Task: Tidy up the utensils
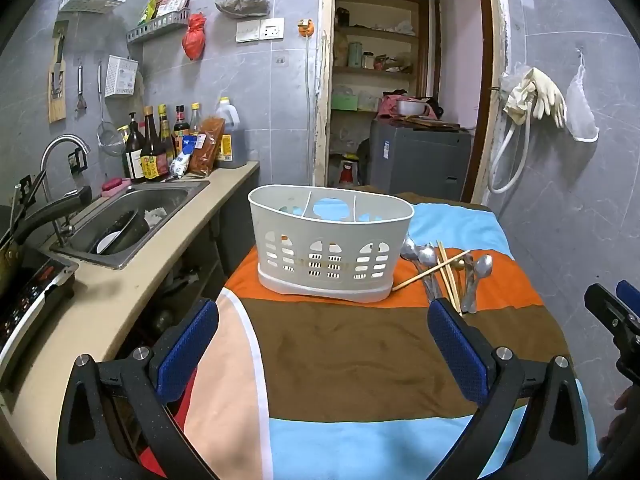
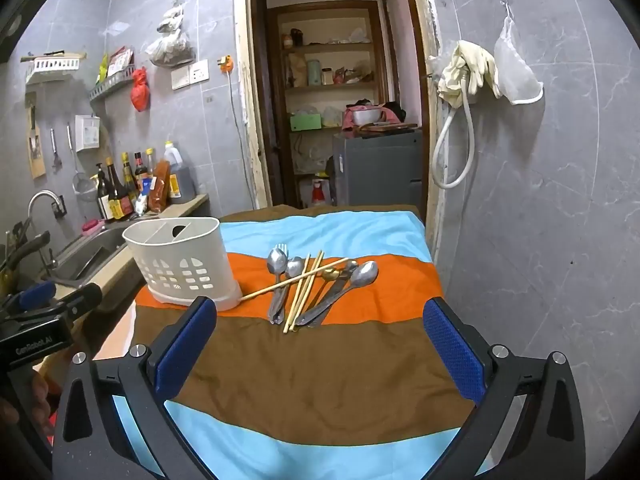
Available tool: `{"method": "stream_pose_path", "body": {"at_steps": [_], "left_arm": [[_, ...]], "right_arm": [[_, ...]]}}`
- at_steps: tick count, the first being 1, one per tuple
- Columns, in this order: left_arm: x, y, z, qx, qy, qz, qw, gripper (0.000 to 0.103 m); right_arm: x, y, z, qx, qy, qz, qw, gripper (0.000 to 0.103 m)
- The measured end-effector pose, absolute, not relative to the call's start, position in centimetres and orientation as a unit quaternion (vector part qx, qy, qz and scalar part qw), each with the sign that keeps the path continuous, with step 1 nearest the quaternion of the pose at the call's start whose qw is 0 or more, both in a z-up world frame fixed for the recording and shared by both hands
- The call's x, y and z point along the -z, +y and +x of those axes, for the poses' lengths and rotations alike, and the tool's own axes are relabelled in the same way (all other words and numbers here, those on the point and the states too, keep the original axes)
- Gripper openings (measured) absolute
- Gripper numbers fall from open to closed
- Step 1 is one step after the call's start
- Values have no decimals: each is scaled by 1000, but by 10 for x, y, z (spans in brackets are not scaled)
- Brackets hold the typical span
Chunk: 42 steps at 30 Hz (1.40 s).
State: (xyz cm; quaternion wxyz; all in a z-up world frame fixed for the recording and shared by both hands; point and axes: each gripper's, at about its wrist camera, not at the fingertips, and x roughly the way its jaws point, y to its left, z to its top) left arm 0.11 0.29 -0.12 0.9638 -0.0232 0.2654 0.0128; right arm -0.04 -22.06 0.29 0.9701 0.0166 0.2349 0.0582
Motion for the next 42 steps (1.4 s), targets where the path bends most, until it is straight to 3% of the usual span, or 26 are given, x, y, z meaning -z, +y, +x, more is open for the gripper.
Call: {"method": "stream_pose_path", "body": {"at_steps": [42], "left_arm": [[2,6,0,-13,266,-23,964,102]], "right_arm": [[-4,-220,-2,-58,234,18,970,103]]}}
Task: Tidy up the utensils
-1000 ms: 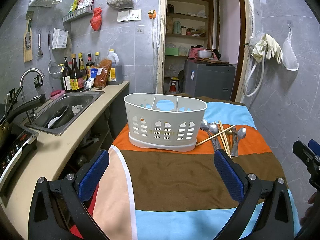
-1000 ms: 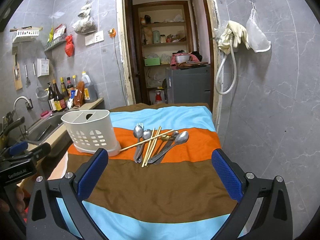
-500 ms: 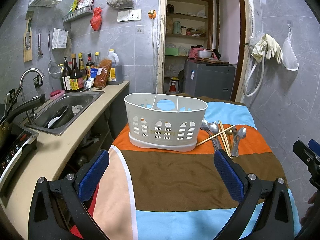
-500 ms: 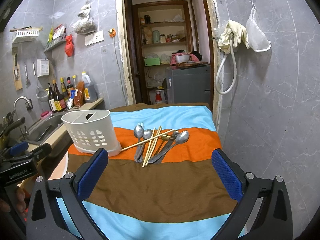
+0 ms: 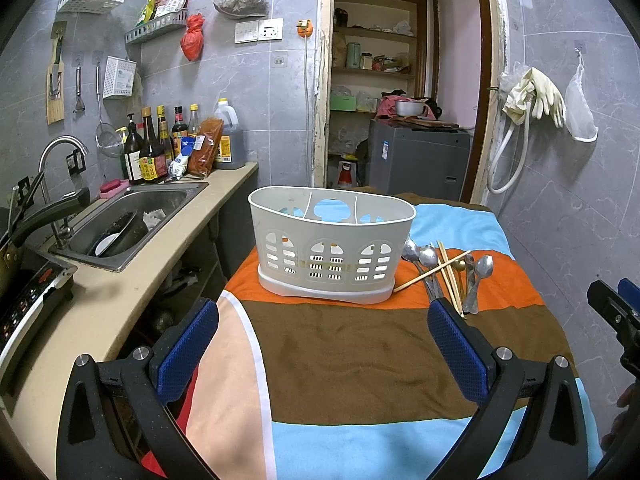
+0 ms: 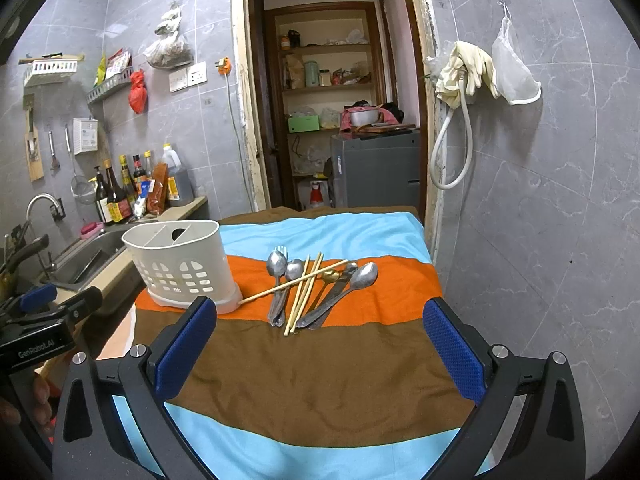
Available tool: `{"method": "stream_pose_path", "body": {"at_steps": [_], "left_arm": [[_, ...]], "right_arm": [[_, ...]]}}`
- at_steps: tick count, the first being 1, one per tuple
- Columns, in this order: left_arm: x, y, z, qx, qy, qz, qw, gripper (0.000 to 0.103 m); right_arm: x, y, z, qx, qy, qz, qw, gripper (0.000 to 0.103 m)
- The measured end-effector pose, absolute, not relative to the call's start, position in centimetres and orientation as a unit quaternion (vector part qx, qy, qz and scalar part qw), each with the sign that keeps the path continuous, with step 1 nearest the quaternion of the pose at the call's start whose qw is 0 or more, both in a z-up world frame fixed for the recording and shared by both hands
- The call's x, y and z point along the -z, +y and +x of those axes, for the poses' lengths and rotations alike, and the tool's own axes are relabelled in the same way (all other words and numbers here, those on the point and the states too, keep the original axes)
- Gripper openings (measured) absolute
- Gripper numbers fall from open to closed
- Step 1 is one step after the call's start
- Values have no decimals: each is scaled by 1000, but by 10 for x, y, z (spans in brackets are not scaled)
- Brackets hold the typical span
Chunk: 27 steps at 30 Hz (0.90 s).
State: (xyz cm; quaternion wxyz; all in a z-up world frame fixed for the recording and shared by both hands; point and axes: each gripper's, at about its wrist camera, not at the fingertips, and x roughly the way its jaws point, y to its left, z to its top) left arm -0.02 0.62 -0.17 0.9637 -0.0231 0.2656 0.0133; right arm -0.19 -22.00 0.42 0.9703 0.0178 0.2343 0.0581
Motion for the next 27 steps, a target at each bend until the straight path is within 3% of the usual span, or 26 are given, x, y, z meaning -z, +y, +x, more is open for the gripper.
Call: {"method": "stream_pose_path", "body": {"at_steps": [27], "left_arm": [[1,7,0,-13,265,-23,964,102]], "right_arm": [[-6,-221,0,-57,233,18,971,103]]}}
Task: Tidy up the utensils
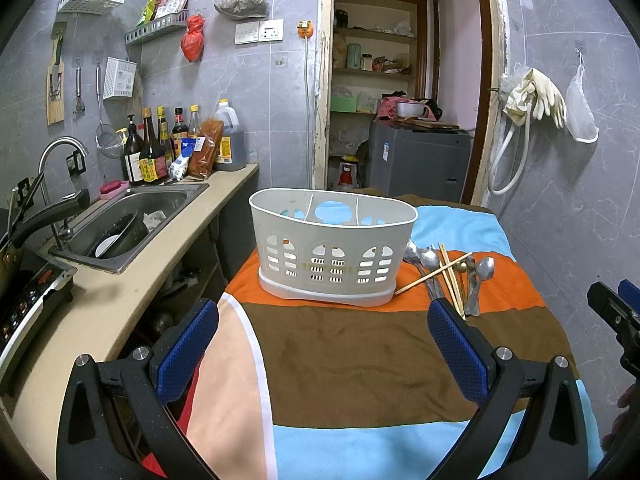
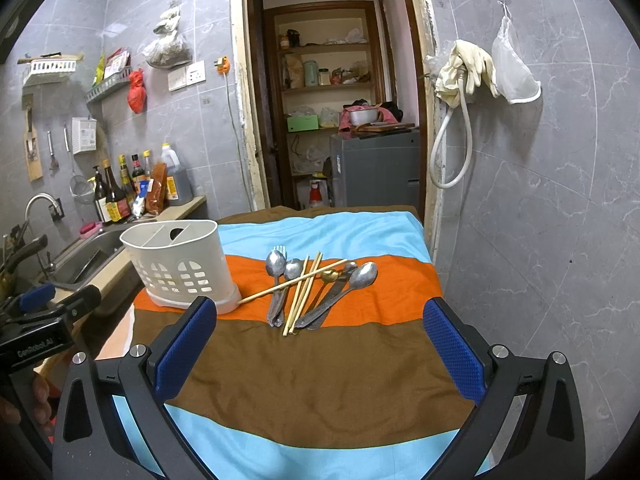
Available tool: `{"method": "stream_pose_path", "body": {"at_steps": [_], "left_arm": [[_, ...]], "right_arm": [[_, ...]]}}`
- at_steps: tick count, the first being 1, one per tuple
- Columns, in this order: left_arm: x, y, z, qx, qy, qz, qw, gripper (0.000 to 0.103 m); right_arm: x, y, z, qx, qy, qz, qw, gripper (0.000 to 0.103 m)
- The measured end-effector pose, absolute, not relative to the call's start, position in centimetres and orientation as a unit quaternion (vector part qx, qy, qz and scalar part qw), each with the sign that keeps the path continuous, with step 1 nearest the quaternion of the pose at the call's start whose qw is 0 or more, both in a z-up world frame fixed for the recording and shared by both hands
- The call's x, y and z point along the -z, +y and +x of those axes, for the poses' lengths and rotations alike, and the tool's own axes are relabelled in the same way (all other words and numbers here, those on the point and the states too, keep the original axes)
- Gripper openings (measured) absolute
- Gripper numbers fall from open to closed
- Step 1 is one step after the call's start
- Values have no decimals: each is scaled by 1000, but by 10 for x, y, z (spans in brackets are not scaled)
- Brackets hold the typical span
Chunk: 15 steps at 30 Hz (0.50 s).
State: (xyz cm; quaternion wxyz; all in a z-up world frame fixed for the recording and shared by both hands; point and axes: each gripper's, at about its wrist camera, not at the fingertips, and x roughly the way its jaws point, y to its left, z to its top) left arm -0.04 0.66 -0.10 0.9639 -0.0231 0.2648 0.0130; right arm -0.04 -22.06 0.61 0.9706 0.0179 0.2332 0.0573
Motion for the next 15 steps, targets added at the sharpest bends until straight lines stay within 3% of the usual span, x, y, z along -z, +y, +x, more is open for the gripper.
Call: {"method": "stream_pose_path", "body": {"at_steps": [15], "left_arm": [[1,6,-1,-13,265,-23,964,102]], "right_arm": [[-7,-225,3,-57,236,19,970,103]]}}
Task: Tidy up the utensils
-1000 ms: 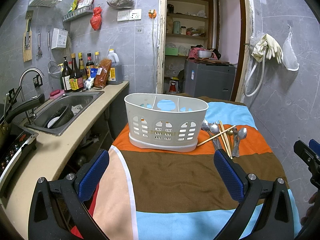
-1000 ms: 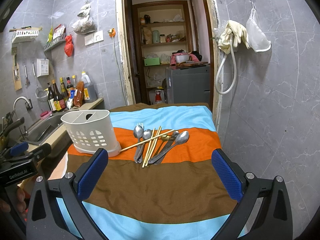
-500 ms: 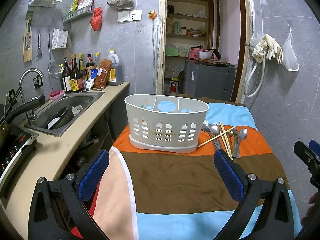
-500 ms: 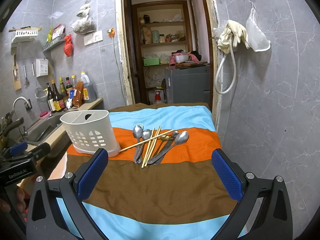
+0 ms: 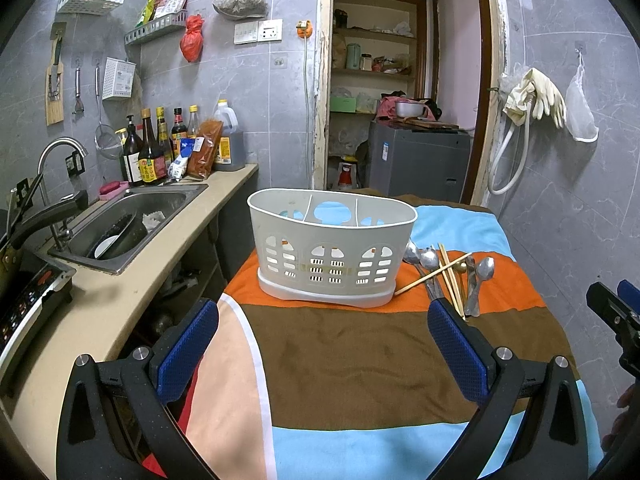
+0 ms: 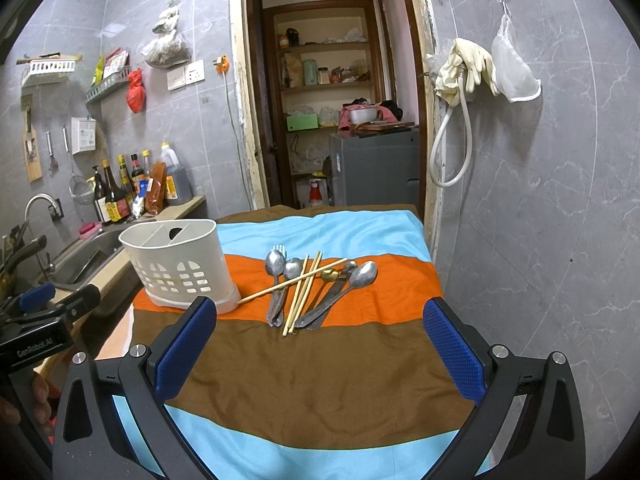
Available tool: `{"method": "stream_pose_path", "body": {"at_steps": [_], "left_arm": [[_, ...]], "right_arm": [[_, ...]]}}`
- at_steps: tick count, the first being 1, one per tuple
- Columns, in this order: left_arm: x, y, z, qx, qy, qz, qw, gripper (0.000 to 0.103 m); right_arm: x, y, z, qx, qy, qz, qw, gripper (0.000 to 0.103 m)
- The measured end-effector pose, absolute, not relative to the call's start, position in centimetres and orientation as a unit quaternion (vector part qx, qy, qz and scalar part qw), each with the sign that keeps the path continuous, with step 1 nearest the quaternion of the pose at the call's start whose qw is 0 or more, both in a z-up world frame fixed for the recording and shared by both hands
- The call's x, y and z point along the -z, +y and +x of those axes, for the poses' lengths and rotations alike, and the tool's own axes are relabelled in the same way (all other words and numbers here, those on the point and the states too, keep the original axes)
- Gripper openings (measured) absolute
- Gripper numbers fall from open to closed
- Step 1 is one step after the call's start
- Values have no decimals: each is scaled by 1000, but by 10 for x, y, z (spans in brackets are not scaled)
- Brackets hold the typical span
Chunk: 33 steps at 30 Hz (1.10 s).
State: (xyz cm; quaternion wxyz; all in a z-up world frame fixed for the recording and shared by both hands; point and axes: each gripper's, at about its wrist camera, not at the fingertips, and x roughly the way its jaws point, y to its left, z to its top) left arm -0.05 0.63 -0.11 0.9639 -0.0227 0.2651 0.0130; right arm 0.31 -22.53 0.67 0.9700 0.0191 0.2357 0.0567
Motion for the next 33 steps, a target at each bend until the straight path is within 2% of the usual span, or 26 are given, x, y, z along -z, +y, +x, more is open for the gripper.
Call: {"method": "stream_pose_path", "body": {"at_steps": [11,18,33], "left_arm": [[2,8,2,-13,268,-22,963,102],[4,9,14,-10,265,-19,964,102],[-9,-5,51,23,239,-5,971,102]], "right_arm": [[-5,-225,5,-55,239,15,969,103],[-10,-217,16,-36,239,-26,970,103],[-24,-238,33,46,250,8,967,103]]}}
